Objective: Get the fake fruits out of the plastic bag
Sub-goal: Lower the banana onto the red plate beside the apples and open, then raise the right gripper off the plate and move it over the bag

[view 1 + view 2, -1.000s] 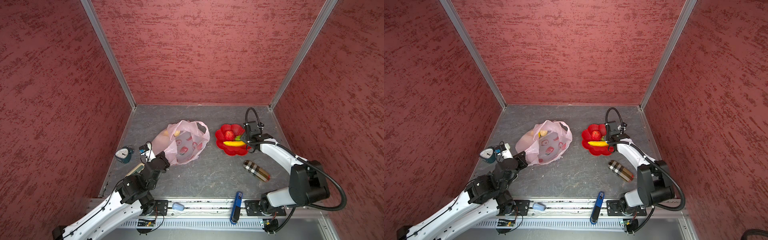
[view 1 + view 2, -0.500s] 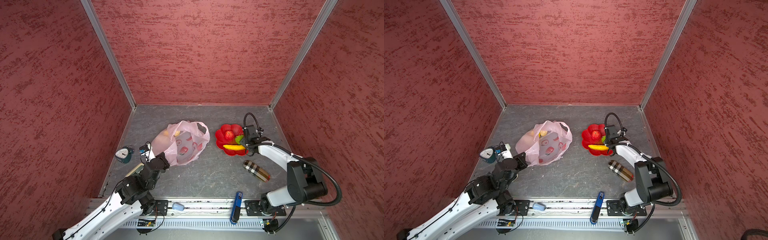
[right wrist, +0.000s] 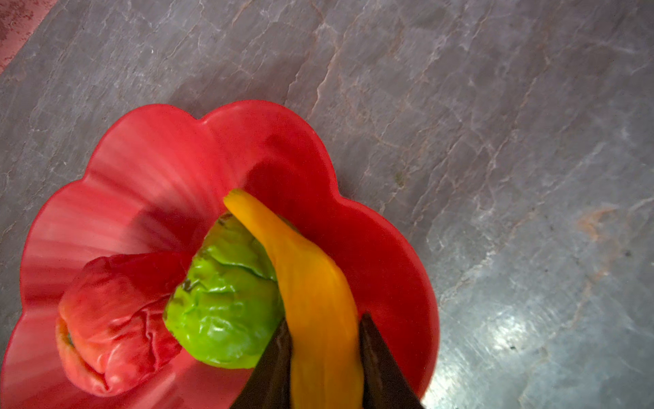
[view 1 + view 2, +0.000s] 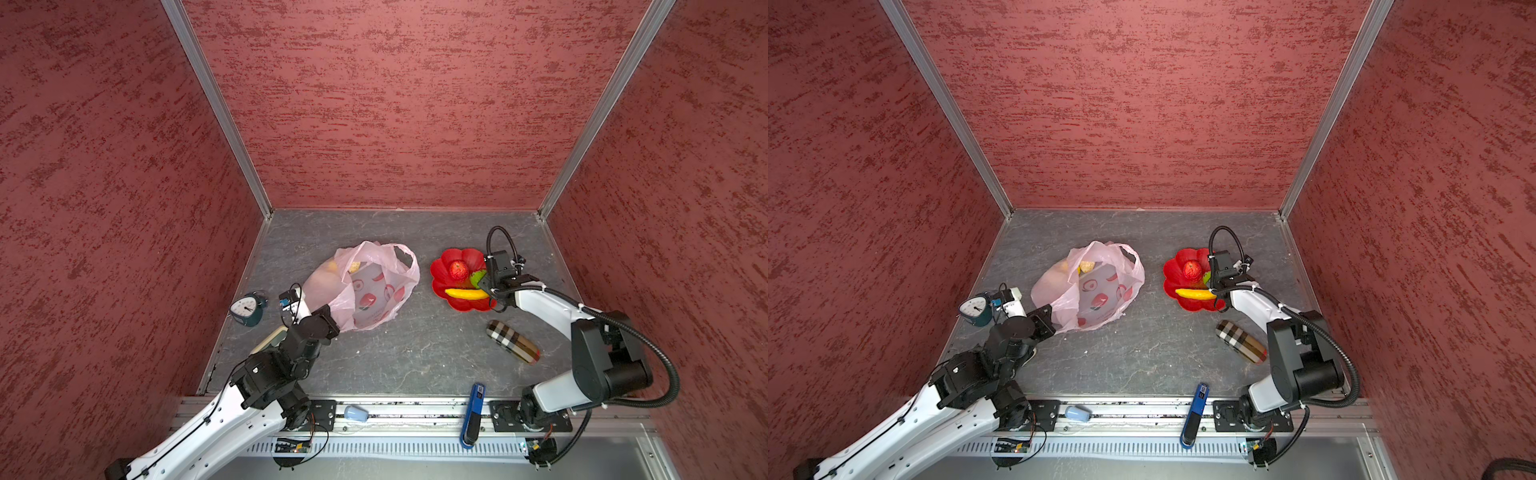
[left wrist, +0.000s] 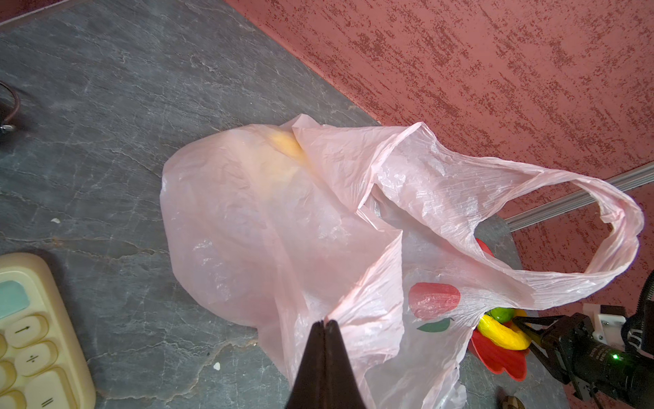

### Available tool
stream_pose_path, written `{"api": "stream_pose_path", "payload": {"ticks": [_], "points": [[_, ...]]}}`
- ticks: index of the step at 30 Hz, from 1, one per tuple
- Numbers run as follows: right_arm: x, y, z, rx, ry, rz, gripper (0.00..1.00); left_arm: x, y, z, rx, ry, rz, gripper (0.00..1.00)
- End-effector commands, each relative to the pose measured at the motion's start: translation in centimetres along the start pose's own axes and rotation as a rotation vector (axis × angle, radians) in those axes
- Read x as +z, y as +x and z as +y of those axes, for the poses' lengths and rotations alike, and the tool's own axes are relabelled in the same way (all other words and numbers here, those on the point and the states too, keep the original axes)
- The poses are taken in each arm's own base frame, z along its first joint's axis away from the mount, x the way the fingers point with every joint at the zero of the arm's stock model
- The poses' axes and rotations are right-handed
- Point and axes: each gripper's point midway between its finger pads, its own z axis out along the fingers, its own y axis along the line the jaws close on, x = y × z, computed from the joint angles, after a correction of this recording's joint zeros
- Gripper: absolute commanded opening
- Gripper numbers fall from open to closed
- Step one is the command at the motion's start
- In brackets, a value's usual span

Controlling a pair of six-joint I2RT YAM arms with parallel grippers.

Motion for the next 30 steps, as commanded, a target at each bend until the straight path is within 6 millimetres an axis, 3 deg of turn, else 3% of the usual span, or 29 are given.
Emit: {"api": "stream_pose_path", "payload": {"ticks": [1, 20, 25, 30], "points": [[0.3, 0.0, 0.4, 0.027, -0.014, -0.005, 0.31, 0.2, 0.4, 0.6, 0.012, -0.013, 0.005, 0.05], [0.3, 0.5, 0.6, 0.018, -0.017, 0.002, 0.37, 0.2, 0.4, 0.6, 0.009, -0.012, 0.009, 0.05], [-2.0, -0.5, 2.1, -0.034, -0.070, -0.028, 0.39, 0.2, 0.0, 0.5, 0.014, -0.022, 0.003, 0.05], [-8.1, -1.8, 8.4, -0.295, -0.327, -0.073, 0.46, -0.1, -0.3, 1.1, 0.024, -0.064, 0.013, 0.05]]}}
